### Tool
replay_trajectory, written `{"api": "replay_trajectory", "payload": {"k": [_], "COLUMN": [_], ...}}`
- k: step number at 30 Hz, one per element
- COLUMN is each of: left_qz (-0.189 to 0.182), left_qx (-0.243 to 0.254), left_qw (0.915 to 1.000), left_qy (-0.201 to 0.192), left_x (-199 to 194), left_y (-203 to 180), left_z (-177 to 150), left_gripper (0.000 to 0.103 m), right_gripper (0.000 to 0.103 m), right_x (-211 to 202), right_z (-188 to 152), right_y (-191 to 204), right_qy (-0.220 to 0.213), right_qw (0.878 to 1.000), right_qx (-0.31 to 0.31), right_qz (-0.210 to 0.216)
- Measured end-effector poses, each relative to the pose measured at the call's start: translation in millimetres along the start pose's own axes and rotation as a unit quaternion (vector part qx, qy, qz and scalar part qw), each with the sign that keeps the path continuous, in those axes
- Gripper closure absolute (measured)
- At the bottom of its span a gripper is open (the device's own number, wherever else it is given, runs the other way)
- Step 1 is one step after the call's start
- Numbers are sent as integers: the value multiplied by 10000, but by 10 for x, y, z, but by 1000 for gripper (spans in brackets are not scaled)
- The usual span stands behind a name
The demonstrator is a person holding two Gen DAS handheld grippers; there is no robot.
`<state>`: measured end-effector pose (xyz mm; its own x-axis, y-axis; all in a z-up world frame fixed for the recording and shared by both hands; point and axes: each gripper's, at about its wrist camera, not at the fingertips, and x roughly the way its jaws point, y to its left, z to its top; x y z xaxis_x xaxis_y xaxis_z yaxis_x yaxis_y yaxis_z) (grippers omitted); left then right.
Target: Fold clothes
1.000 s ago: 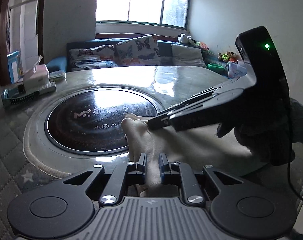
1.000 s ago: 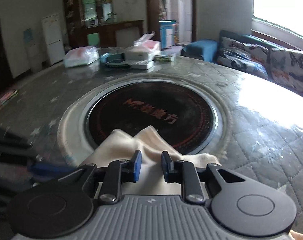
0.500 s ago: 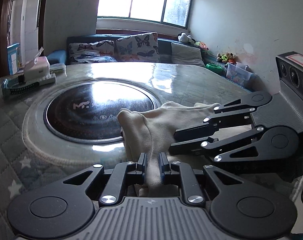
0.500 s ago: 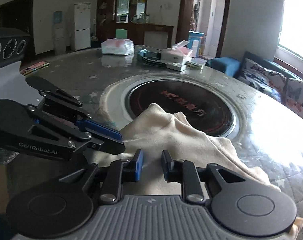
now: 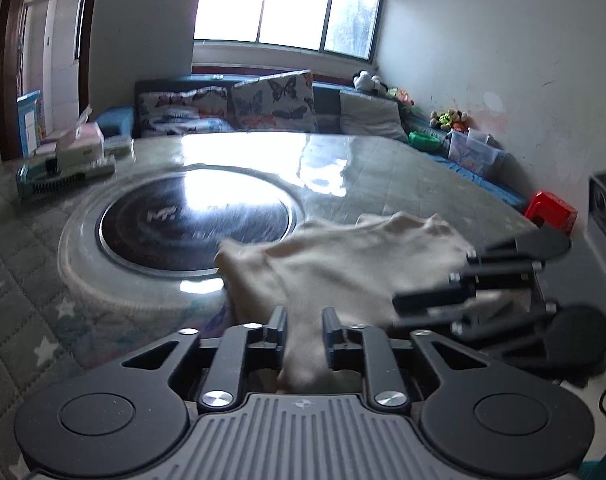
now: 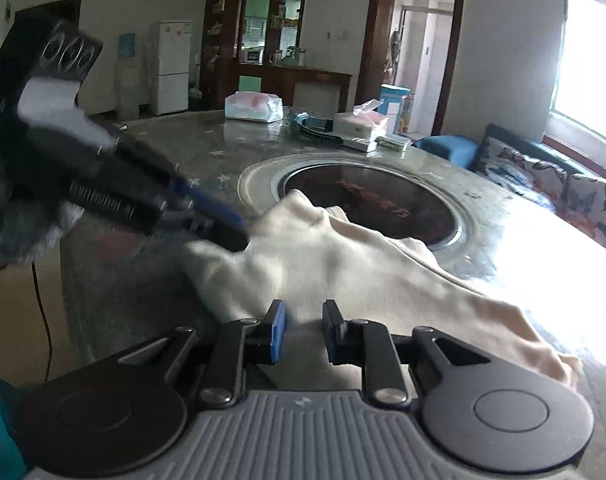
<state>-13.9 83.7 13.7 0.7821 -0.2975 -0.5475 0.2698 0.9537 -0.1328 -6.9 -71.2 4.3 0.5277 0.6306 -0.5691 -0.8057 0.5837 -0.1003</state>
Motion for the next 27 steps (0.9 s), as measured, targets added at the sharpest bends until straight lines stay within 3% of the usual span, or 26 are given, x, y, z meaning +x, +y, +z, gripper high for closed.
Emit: {"api": "replay_trajectory", "payload": {"k": [4,9,14,18,24,27], "left_qz": [-89,8,19,50,42,54], "left_qx": [102,54,64,131,102,124], "left_qw": [9999,9999,9999,9998,9999,9998], "left_qy": [-62,132,120,111,127,128], "left_x": [172,394,380,382,387,384], "left_y": [-115,-111,-106,-128,-123,-130], "left_z": [44,-10,-34,-41,-31,-41], "left_gripper": [74,75,75,74,73,72], "right_gripper": [84,85,85,85,87,97], "right_x": [-65,-145,-385,-465,-703,-743], "right_z": [-42,-147,-239,-437,-556,-649], "right_y": [-8,-35,-170,-358,-553,-653], "right_qy": [-92,-89,-207,-23,-128,-81], "right_qw": [9994,9984,9946,9879,9792,9755], "right_qx": [305,466,802,1179,1601,1780], "right_qz": [-153,-294,-629,-1007,-1241,-1286]}}
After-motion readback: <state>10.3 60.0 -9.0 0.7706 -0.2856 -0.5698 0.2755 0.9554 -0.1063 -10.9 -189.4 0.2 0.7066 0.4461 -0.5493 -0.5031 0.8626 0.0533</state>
